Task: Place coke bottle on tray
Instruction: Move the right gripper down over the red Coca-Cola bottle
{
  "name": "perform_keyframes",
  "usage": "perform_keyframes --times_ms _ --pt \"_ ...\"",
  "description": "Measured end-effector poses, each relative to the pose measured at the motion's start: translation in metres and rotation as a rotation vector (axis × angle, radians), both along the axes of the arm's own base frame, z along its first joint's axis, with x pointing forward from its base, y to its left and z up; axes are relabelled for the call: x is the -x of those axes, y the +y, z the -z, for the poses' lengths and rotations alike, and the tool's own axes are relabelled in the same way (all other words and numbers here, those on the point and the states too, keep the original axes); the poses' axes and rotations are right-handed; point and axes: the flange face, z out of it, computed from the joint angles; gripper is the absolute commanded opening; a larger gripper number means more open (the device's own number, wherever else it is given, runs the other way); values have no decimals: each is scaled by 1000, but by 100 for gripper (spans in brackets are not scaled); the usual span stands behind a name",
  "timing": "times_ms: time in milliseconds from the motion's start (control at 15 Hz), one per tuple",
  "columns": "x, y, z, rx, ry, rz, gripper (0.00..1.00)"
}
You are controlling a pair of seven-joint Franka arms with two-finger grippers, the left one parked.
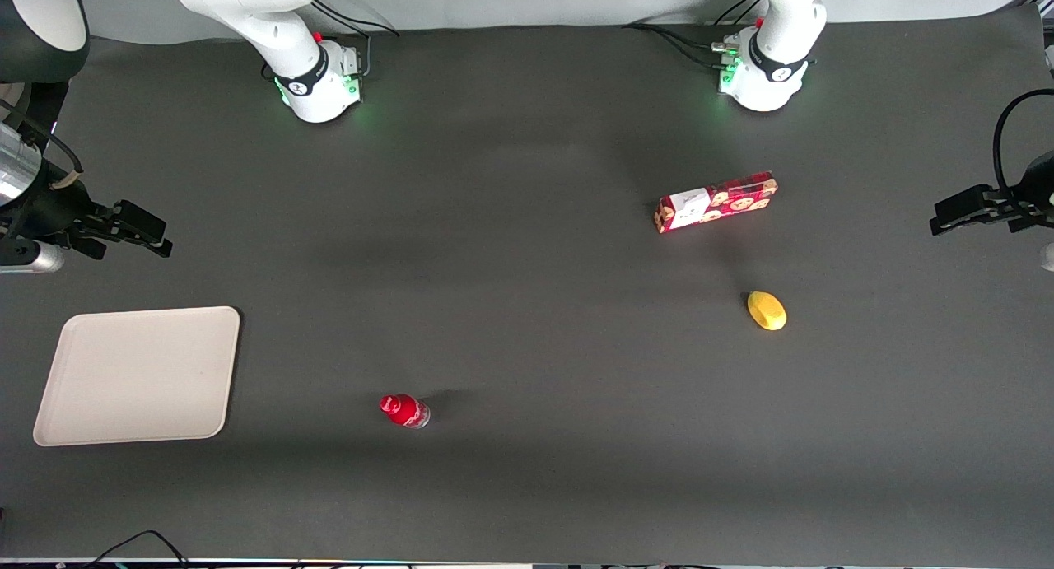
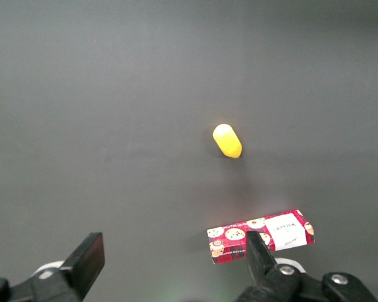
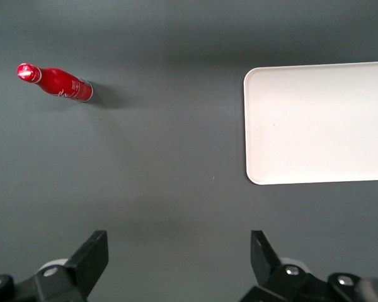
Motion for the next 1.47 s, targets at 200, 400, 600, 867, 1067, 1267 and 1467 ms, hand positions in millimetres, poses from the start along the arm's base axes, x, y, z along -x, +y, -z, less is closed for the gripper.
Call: perform_keyframes --times_ms 200,400,600,867,1067,1267,1467 --pt "-1 -1 1 0 3 2 100" --pt "-3 1 6 -1 12 9 100" --pt "-20 32 14 -7 16 34 100" --pt "-69 95 19 -36 -18 91 100" --pt "-102 141 38 -76 -25 77 100" --pt "-129 185 76 -63 -55 15 100" --pt "-137 247 131 16 -87 -77 100"
